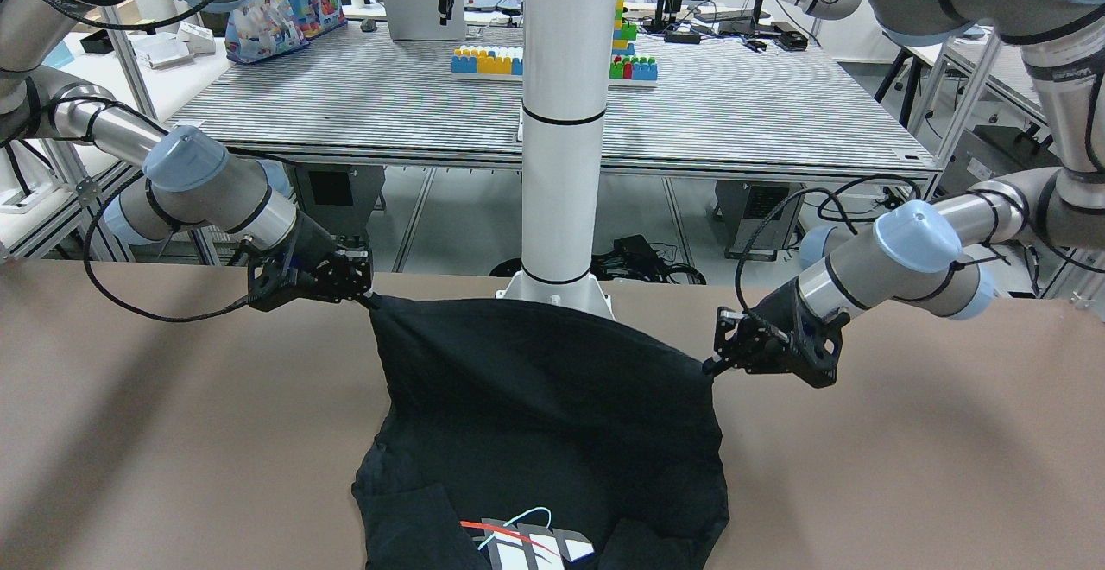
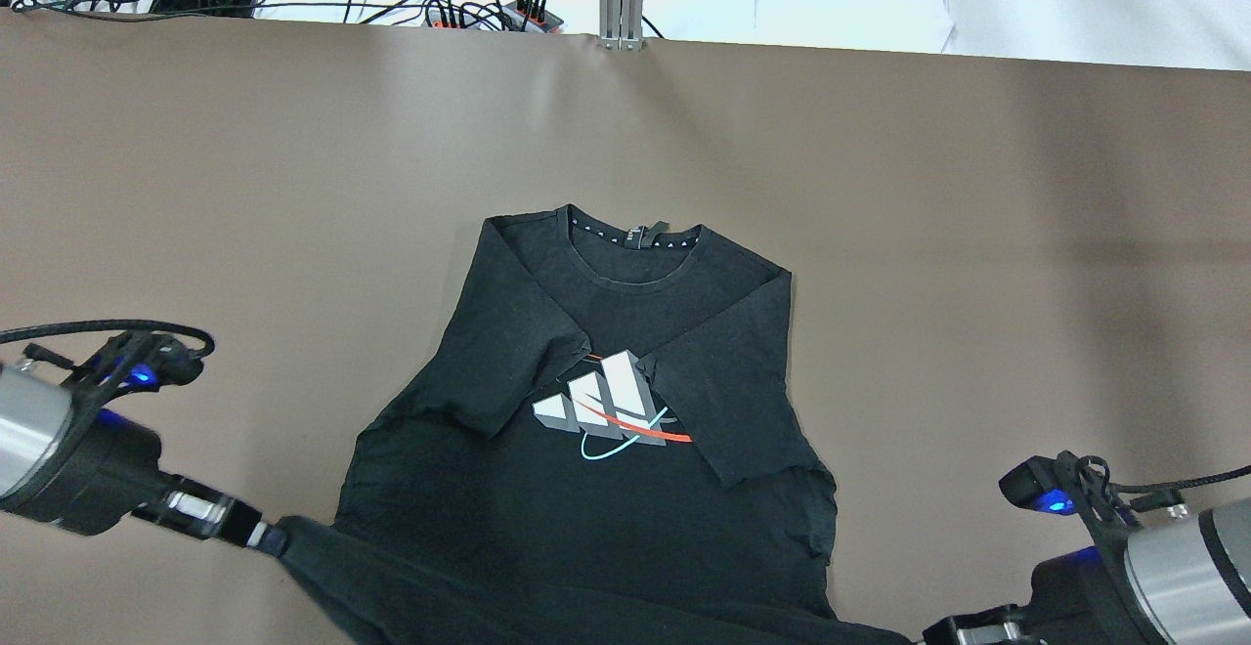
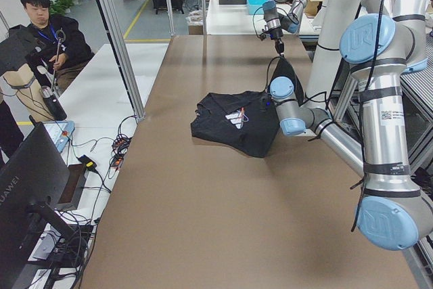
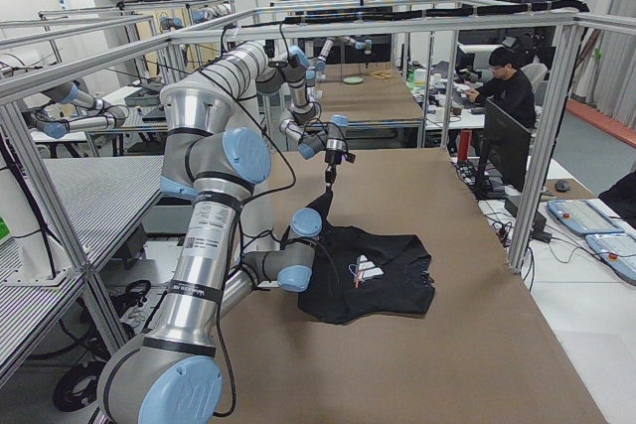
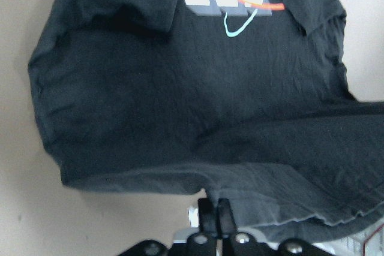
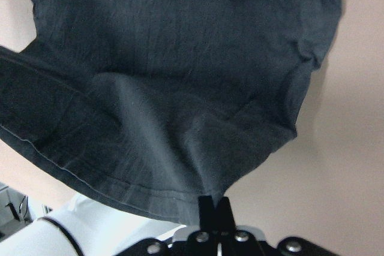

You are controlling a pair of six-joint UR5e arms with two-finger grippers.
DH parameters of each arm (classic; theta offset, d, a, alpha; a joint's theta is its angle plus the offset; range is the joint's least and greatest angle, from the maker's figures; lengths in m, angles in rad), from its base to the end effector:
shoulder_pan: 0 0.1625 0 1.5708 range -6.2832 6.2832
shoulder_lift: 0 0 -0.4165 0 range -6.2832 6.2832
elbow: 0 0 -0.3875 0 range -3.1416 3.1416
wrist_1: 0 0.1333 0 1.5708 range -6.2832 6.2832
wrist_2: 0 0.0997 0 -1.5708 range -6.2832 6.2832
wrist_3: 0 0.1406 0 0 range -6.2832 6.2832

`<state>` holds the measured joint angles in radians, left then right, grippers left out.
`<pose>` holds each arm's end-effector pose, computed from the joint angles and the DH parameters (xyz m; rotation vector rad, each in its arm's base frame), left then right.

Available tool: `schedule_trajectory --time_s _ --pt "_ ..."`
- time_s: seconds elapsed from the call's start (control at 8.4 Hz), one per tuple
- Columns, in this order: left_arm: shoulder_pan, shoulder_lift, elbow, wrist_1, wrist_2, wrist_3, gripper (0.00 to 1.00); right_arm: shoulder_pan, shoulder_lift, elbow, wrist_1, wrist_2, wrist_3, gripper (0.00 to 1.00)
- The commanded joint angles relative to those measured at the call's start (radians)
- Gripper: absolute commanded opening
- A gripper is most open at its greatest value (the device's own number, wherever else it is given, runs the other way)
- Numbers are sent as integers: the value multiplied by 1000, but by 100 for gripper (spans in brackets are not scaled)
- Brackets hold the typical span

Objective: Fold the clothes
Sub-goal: 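Lift the hem and fold it toward the collar with both grippers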

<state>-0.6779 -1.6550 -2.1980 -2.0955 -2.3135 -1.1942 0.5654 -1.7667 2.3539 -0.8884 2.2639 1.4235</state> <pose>0.3336 -0.3177 0.2644 0.0348 1.3287 0.2027 -0.2928 -0.2373 0.2932 -0.1333 -1.3344 -0.0861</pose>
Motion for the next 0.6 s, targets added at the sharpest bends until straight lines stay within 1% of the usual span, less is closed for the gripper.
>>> schedule_trajectory --time_s 0.0,0.12,0.24,0.48 --pt "-128 -204 206 5 69 -7 0 155 65 -144 -6 -30 0 0" --pt "-182 -241 243 5 69 -7 0 206 91 -191 -12 -32 -1 0" --pt "-213 -294 294 5 74 -7 0 235 154 -227 -59 -36 -2 0" --pt "-252 -382 412 3 97 1 0 243 335 -283 -244 -105 -2 0"
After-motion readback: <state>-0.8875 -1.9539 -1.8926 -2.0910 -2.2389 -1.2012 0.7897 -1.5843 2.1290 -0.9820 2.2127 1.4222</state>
